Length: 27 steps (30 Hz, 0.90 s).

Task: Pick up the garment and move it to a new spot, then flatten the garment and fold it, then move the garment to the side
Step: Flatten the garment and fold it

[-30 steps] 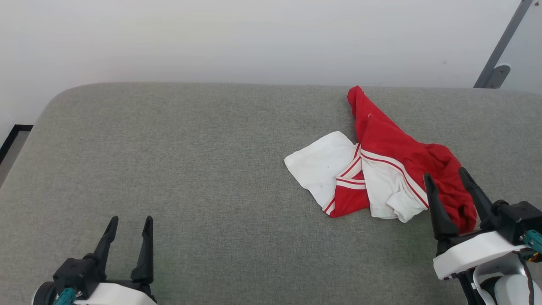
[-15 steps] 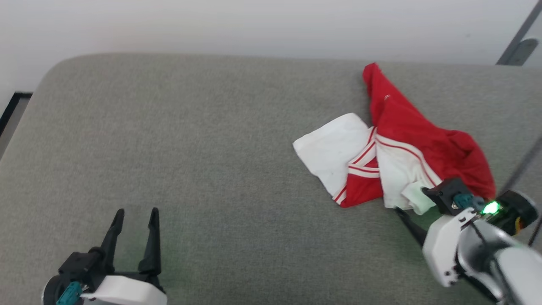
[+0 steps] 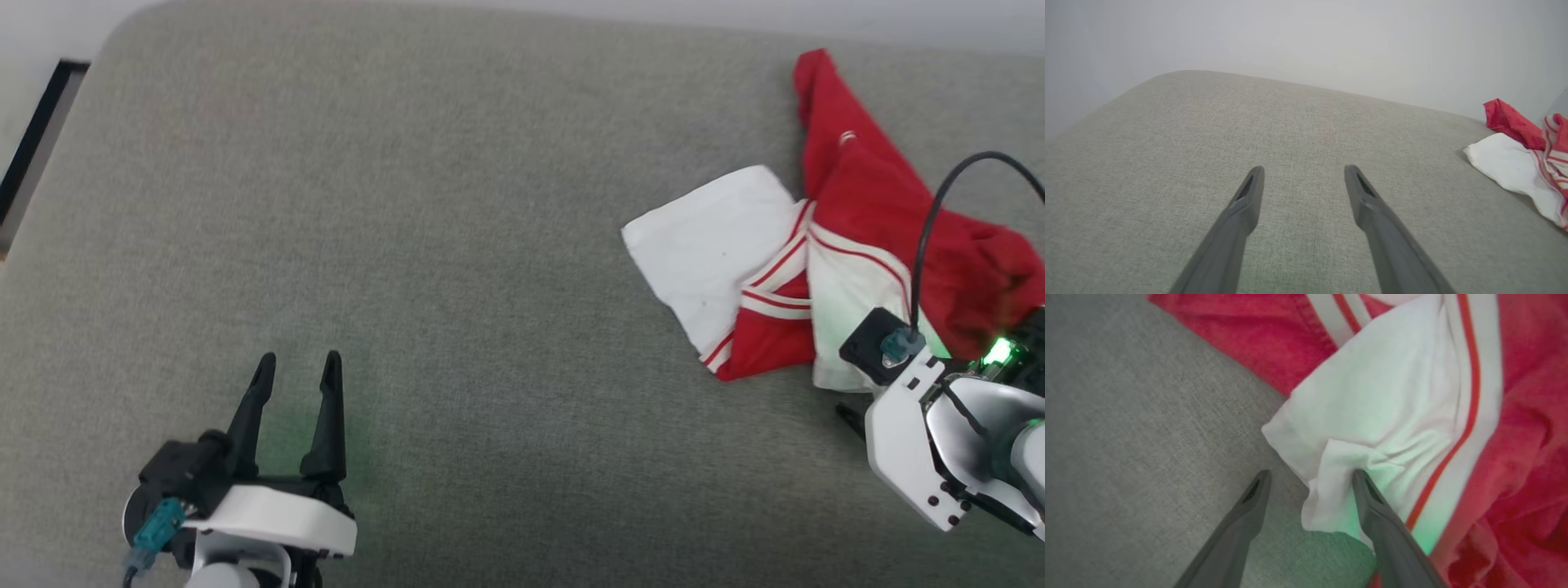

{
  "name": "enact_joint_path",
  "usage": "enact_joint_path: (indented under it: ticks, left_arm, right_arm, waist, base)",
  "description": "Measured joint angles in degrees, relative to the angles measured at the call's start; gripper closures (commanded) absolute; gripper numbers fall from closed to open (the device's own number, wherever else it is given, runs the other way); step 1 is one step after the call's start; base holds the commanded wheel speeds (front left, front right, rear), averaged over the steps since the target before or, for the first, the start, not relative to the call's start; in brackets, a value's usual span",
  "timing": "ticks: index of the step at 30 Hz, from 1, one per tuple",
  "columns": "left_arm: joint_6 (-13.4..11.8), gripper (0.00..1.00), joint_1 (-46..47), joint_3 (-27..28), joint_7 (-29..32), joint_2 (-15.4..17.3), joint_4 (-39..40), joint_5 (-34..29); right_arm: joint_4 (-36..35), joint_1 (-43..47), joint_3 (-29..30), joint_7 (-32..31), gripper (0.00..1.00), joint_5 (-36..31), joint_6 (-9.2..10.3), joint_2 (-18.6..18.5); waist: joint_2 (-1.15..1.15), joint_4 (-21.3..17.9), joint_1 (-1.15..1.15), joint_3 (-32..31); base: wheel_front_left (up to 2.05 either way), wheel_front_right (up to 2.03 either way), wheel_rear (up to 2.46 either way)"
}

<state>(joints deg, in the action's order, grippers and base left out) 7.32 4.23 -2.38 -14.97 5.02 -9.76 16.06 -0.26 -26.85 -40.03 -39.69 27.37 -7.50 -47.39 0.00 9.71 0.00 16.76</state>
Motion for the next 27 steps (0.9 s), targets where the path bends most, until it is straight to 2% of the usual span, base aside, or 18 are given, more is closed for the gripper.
enact_joint_path:
  ticks: [2, 3, 5, 12, 17, 22, 27]
  left_arm:
    - [0.0, 0.0, 0.6, 0.0, 0.0, -0.2, 0.0, 0.1]
    - [0.0, 0.0, 0.7, 0.0, 0.0, -0.2, -0.1, 0.1]
    - [0.0, 0.0, 0.9, 0.2, 0.0, -0.3, -0.3, 0.2]
    - [0.0, 0.0, 1.4, 0.3, 0.0, -0.4, -0.7, 0.4]
    - [0.0, 0.0, 1.3, 0.3, 0.0, 0.5, -0.7, 0.5]
    - [0.1, 0.0, 1.2, 0.1, 0.0, 1.4, -0.6, 0.6]
    - [0.1, 0.0, 1.2, -0.9, 0.0, 1.9, -0.5, 0.9]
  right_arm:
    - [0.1, -1.1, -1.3, -0.2, 0.0, 0.1, 0.0, -0.8]
    - [0.2, -1.7, -1.9, -0.2, 0.26, 0.3, -0.01, -1.2]
    - [0.3, -2.4, -2.4, 0.3, 1.0, 0.3, -0.01, -1.4]
    - [1.7, -2.8, -0.4, 2.7, 1.0, 1.5, -0.01, -0.7]
    - [1.7, -0.1, 6.3, 5.4, 1.0, 2.4, -0.01, -0.7]
    - [1.9, 3.6, 18.5, 6.1, 1.0, 4.2, -0.01, -0.6]
    - [6.4, 6.4, 33.5, 7.5, 1.0, 5.4, 0.0, 2.4]
  waist:
    - [0.0, 0.5, 0.0, 0.9]
    - [0.0, 0.7, 0.0, 1.3]
    - [0.0, 0.9, 0.0, 1.7]
    - [0.0, -0.6, 0.0, 1.4]
    - [0.0, -2.7, 0.0, 0.5]
    - [0.0, -5.2, 0.0, -0.3]
    - [0.0, -7.2, 0.0, -0.3]
  base:
    - [0.0, 0.0, 0.0]
    - [0.0, 0.0, 0.0]
    - [0.0, 0.0, 0.0]
    - [0.0, 0.0, 0.0]
    - [0.0, 0.0, 0.0]
    - [0.0, 0.0, 0.0]
    - [0.0, 0.0, 0.0]
